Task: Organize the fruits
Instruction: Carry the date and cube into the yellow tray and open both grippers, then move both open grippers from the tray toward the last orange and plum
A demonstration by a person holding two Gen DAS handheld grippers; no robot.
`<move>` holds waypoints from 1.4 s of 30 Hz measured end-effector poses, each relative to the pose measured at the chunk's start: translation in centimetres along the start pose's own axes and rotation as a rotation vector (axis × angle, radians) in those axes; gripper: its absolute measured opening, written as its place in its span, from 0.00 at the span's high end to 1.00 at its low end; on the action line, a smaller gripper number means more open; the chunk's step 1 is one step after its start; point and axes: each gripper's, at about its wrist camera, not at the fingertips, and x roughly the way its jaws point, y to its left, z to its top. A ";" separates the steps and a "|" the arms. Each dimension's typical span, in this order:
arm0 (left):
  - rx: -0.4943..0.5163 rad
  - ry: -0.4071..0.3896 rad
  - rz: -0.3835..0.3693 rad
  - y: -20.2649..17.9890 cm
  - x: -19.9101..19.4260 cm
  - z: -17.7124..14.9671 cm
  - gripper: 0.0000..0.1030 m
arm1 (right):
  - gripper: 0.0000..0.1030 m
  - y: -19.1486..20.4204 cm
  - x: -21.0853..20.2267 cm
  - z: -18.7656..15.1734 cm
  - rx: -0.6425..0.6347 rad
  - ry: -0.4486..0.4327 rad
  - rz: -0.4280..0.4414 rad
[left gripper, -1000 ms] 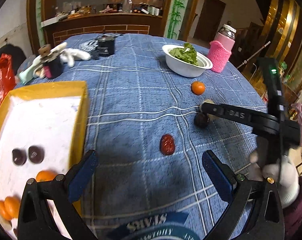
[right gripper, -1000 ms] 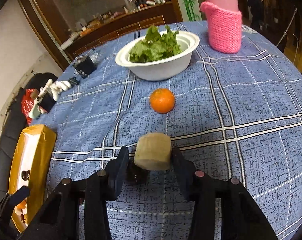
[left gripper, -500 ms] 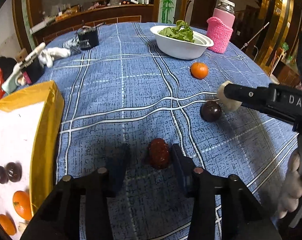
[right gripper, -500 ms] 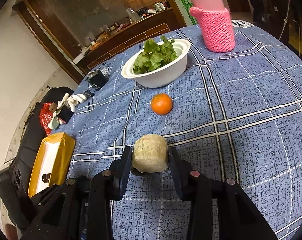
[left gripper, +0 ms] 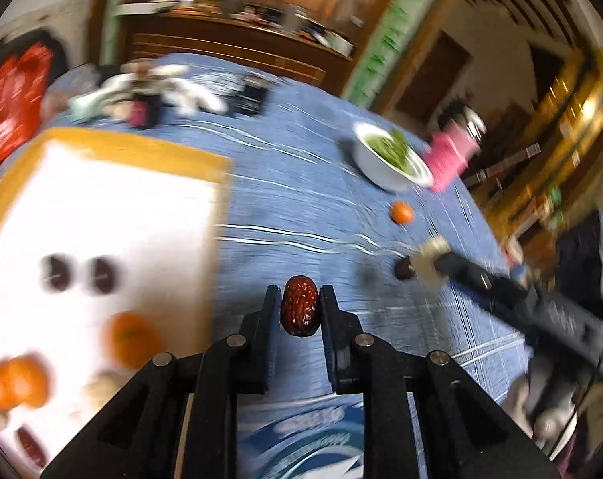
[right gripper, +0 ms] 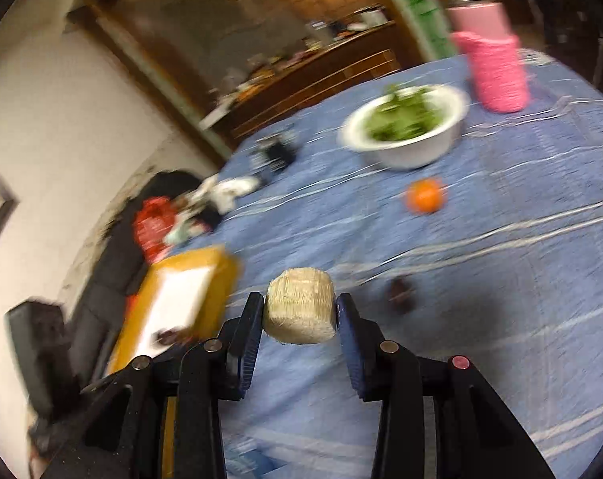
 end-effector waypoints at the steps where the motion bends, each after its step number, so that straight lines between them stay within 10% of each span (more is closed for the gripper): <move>1: -0.031 -0.022 0.024 1.6 -1.3 0.0 0.82 | 0.60 1.3 0.1 -0.5 -0.019 0.012 0.024; 13: -0.286 -0.075 0.122 14.5 -6.3 -1.2 0.82 | 0.59 16.2 7.5 -7.4 -0.311 0.207 0.074; 17: -0.293 -0.109 0.130 15.6 -7.5 -1.2 0.41 | 0.57 17.3 9.6 -9.0 -0.339 0.237 0.017; 20: -0.283 -0.145 0.130 15.5 -8.8 -1.5 0.34 | 0.48 16.9 9.8 -8.9 -0.301 0.229 0.006; 27: -0.203 -0.158 0.215 12.0 -10.2 -1.9 0.13 | 0.41 15.0 6.1 -8.5 -0.207 0.130 -0.002; 42: 0.178 -0.195 0.356 -2.2 -10.8 -4.4 0.13 | 0.36 6.4 -5.9 -8.4 0.036 -0.148 -0.063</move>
